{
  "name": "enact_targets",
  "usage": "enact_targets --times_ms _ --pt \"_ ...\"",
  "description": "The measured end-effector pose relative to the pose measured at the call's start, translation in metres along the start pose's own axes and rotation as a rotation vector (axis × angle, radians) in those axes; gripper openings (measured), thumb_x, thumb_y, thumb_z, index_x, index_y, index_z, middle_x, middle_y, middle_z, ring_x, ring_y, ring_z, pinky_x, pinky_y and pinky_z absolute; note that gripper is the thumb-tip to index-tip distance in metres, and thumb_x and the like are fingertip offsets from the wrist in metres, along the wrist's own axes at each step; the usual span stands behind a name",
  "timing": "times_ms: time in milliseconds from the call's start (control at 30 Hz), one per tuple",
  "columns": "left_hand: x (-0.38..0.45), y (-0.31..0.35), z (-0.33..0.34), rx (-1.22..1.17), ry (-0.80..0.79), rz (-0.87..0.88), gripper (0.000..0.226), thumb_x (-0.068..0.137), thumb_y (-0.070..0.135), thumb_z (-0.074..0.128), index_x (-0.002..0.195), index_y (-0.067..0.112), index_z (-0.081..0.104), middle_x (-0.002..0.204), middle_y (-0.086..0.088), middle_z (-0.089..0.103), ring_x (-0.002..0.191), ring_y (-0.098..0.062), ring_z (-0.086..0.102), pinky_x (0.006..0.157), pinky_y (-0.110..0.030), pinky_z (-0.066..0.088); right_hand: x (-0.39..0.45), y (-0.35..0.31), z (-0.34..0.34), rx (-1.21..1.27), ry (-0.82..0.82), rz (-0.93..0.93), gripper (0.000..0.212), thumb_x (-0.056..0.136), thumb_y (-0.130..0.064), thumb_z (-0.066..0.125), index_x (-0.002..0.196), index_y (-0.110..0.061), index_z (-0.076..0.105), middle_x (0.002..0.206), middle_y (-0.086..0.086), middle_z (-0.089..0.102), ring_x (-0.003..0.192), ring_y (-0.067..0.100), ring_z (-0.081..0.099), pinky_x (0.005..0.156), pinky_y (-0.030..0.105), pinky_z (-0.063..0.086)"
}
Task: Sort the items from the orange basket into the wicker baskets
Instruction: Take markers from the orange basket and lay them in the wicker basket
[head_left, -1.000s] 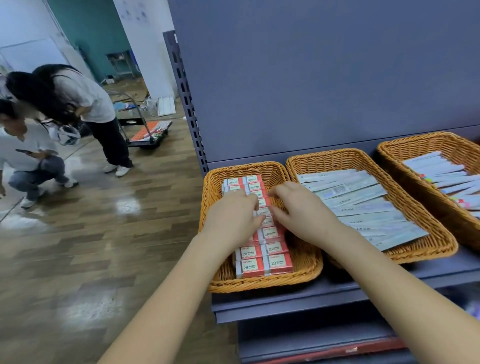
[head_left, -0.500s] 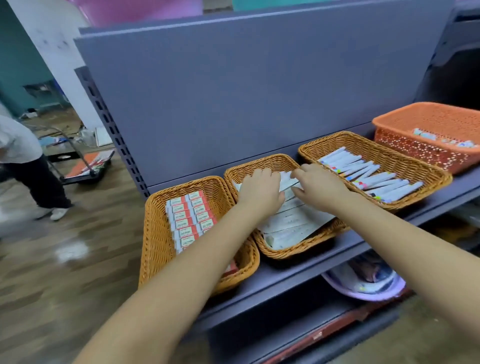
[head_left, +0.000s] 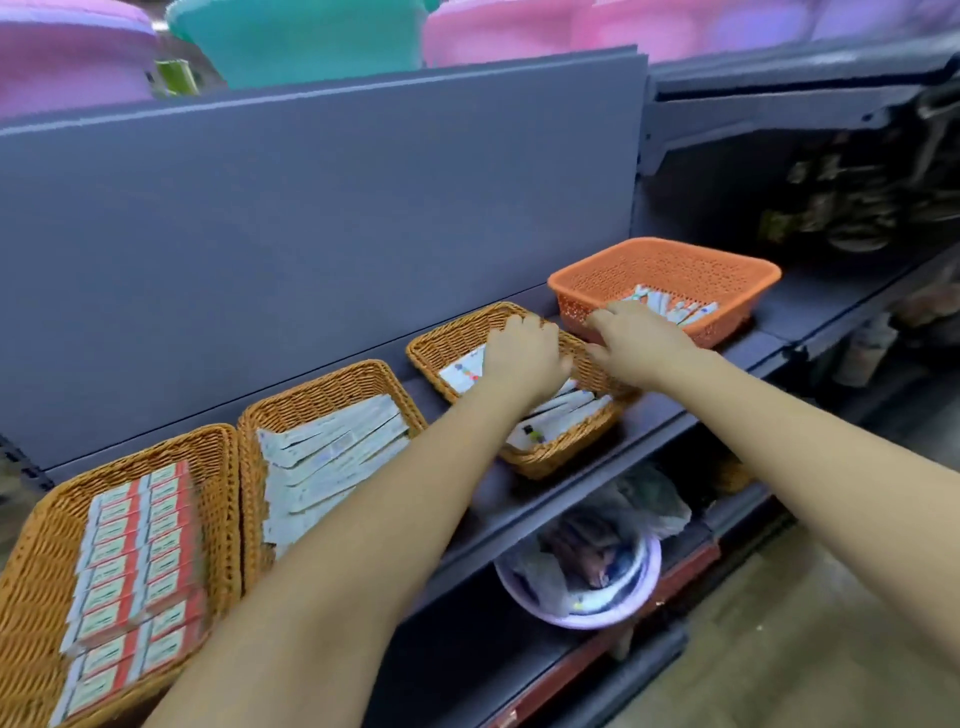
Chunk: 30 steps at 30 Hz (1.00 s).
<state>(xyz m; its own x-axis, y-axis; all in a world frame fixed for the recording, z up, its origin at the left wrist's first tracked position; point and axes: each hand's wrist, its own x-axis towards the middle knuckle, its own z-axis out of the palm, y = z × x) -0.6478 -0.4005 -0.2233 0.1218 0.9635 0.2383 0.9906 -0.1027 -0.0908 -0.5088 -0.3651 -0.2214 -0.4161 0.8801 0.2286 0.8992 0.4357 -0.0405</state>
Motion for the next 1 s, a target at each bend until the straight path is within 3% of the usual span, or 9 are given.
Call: enact_targets --times_ms 400,733,867,1000 --pt "0.131 0.055 0.025 -0.017 0.035 0.104 0.043 0.096 0.04 0.042 0.124 0.009 0.052 0.127 -0.011 0.052 0.12 -0.029 0.045 0.093 -0.041 0.039 0.061 0.124 0.013 0.021 0.009 0.117 0.038 0.095 -0.024 0.045 0.126 -0.005 0.051 0.127 0.016 0.051 0.118 0.032 0.044 0.099 0.041 0.037" --pt "0.213 0.058 0.057 -0.023 -0.13 0.084 0.044 0.096 0.041 0.041 0.125 0.009 0.053 0.129 -0.012 0.052 0.12 -0.029 0.044 0.092 -0.041 0.041 0.123 0.191 0.037 -0.015 -0.142 0.147 0.042 0.095 -0.025 0.045 0.133 -0.008 0.048 0.131 0.014 0.049 0.122 0.03 0.044 0.101 0.037 0.036" --pt "0.239 0.064 0.069 -0.032 -0.227 0.049 0.037 0.095 0.038 0.043 0.115 0.01 0.058 0.121 -0.011 0.056 0.111 -0.029 0.05 0.081 -0.038 0.043 0.144 0.214 0.046 -0.053 -0.262 0.119 0.042 0.096 -0.026 0.045 0.134 -0.01 0.046 0.131 0.012 0.049 0.122 0.028 0.045 0.099 0.035 0.036" --pt "0.262 0.078 0.082 -0.083 -0.358 0.015 0.035 0.095 0.044 0.043 0.089 0.012 0.057 0.101 -0.008 0.063 0.083 -0.024 0.051 0.066 -0.034 0.038 0.173 0.236 0.058 -0.075 -0.353 0.025 0.038 0.094 -0.027 0.046 0.127 -0.011 0.052 0.128 0.011 0.054 0.116 0.028 0.05 0.099 0.04 0.041"
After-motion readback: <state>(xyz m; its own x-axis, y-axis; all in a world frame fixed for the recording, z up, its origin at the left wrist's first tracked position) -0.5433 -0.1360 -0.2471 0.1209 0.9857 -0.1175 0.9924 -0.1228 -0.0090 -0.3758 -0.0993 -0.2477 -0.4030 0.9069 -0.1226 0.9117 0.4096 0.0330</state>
